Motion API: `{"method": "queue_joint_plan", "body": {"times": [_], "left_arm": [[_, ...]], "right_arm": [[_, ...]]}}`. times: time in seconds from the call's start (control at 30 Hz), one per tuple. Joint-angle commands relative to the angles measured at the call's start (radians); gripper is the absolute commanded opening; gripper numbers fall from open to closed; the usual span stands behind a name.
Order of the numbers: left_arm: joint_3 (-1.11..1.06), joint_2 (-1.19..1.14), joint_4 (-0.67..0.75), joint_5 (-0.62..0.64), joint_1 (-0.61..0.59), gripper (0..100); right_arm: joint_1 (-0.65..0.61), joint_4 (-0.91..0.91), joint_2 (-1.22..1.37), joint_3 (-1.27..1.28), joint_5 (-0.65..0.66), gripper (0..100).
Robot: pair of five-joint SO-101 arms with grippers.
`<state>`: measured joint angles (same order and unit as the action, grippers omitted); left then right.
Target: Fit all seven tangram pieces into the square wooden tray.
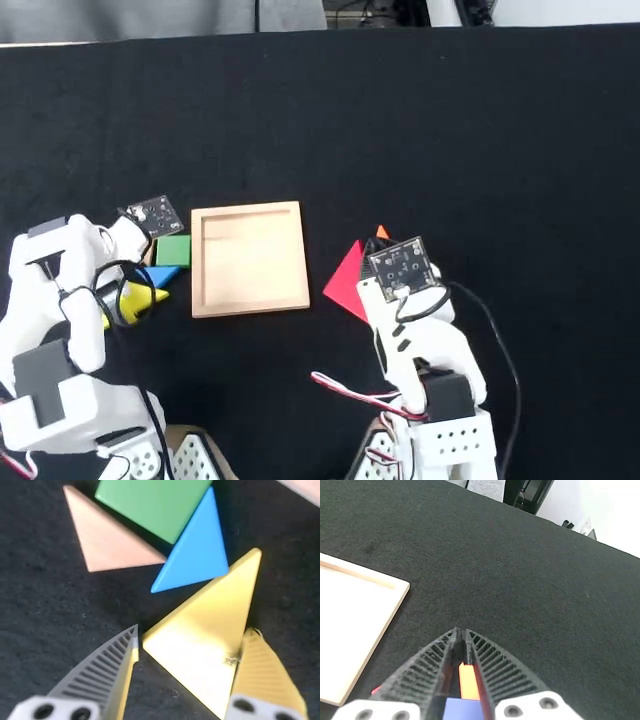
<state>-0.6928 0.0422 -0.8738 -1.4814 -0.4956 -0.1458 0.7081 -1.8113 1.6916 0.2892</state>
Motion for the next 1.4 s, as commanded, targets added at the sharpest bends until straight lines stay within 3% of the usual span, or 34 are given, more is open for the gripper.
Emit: {"method": "queue_joint_plan", "body": {"times": [0.0, 0.37, 0.53, 0.67, 0.83, 0.93, 1.17, 1.37], "left_arm": [[0.042, 0.143, -0.035, -0.18, -0.008, 26], [0.05, 0.549, -0.316, -0.192, 0.18, 26], [0.05, 0.62, -0.322, -0.04, 0.384, 26], [0.05, 0.563, -0.265, 0.12, 0.582, 26], [0.062, 0.44, -0.176, 0.186, 0.714, 26], [0.099, 0.35, -0.132, 0.253, 0.74, 26], [0.248, 0.117, -0.124, 0.388, 0.743, 26], [0.259, 0.015, -0.124, 0.405, 0.745, 26]], "right_arm": [[0.012, 0.003, -0.064, -0.005, 0.0, 1.5], [0.012, 0.003, -0.07, -0.005, 0.0, 1.5], [0.012, 0.003, -0.073, -0.005, 0.0, 1.4], [0.014, 0.003, -0.073, -0.005, 0.0, 1.4], [0.018, 0.003, -0.073, -0.005, 0.0, 1.2], [0.038, 0.0, -0.073, -0.007, 0.0, 1.2], [0.212, -0.011, -0.074, -0.041, -0.068, 1.2], [0.278, -0.035, -0.074, -0.047, -0.143, 1.2]]}}
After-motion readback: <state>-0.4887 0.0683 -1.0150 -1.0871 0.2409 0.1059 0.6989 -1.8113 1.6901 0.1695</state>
